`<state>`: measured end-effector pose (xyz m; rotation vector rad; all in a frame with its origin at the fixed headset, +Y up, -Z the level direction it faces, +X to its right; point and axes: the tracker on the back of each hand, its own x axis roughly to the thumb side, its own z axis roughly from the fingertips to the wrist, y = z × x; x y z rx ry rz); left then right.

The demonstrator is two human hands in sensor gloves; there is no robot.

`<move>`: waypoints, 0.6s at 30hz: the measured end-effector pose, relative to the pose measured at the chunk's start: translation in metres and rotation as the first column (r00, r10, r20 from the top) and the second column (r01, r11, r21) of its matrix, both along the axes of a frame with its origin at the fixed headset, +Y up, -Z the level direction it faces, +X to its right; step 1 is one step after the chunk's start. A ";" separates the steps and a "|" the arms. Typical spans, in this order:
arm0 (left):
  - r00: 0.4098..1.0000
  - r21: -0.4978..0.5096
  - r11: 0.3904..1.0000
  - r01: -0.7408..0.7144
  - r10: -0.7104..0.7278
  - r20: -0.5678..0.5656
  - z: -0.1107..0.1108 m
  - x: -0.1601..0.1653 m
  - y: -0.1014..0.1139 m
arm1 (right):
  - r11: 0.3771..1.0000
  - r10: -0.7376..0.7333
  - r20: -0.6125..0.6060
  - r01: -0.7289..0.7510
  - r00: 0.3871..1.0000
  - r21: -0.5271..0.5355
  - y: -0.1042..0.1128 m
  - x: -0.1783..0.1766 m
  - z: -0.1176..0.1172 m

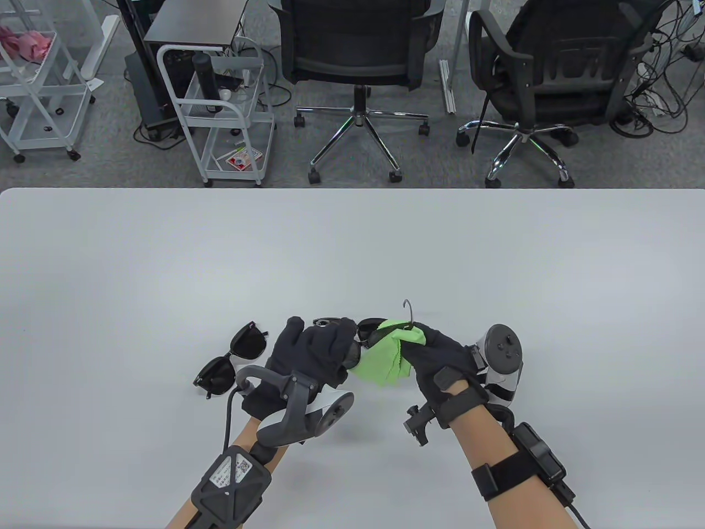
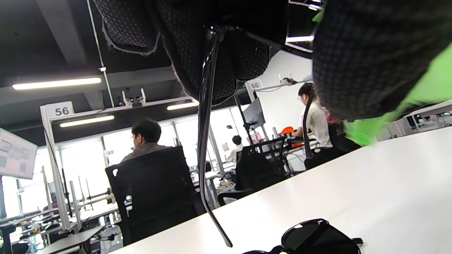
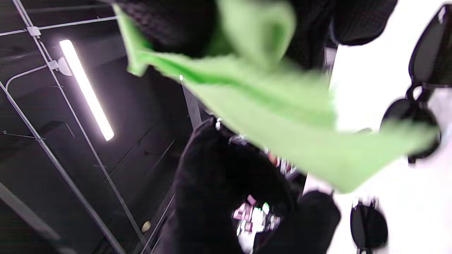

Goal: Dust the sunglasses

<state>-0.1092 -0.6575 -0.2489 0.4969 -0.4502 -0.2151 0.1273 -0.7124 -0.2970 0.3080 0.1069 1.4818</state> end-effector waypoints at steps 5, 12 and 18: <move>1.000 -0.003 1.000 0.006 -0.006 0.015 0.002 0.003 -0.001 | 0.987 0.144 0.125 -0.152 0.982 0.059 0.009 0.003 0.002; 0.999 0.000 0.999 -0.032 0.032 0.010 0.002 -0.001 0.005 | 0.997 0.034 0.028 -0.036 0.999 0.064 0.003 0.005 -0.001; 0.971 -0.047 0.970 -0.237 0.235 -0.044 -0.007 -0.025 0.014 | 0.994 0.050 -0.044 -0.045 0.998 0.104 0.007 -0.002 0.002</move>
